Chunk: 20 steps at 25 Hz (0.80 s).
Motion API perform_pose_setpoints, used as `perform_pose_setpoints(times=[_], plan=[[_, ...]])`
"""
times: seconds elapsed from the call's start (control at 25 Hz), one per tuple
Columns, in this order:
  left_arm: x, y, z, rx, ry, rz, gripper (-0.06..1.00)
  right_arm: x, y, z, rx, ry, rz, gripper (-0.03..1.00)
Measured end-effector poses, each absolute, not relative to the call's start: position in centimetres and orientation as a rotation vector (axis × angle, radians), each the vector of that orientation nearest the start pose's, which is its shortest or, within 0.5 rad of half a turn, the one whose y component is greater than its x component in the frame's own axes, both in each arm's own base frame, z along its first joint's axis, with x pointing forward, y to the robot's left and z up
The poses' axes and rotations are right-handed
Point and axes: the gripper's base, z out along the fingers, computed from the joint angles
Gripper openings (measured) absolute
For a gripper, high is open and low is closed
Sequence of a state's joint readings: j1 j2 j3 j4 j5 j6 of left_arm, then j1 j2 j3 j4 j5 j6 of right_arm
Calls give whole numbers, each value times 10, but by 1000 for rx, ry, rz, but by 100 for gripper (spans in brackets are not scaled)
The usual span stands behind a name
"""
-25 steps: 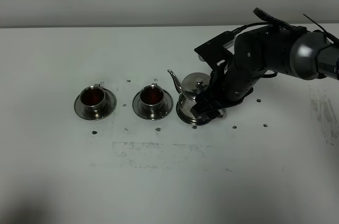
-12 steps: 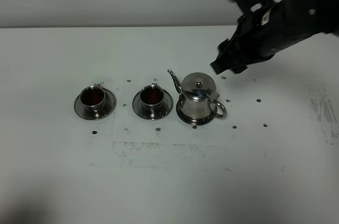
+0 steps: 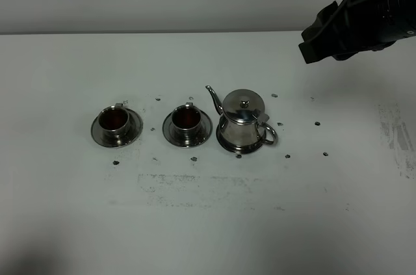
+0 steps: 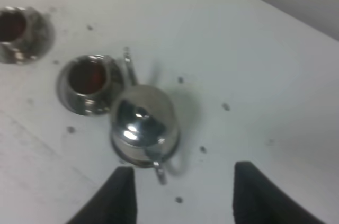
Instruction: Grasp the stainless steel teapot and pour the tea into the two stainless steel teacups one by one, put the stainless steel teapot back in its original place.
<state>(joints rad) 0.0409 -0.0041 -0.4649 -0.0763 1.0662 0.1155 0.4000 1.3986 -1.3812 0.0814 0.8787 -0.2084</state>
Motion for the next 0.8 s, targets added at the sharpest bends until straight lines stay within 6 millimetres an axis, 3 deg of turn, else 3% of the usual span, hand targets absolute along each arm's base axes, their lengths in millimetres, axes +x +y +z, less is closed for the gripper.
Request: perform_pose_setpoints(times=[0.16,0.4,0.56,0.8], plan=[[-2,-6,267,80,2077,4,38,263,118,391,-685,2283,200,35],[-2,-6,267,80,2077,4,38,201,93,418,-716,2316,205,30],[-2,-6,267,80,2077,4,38,164,76,411,-707,2311,204,27],[-2,-6,267,80,2077,4,38,100,41,374,-600,2298,184,24]])
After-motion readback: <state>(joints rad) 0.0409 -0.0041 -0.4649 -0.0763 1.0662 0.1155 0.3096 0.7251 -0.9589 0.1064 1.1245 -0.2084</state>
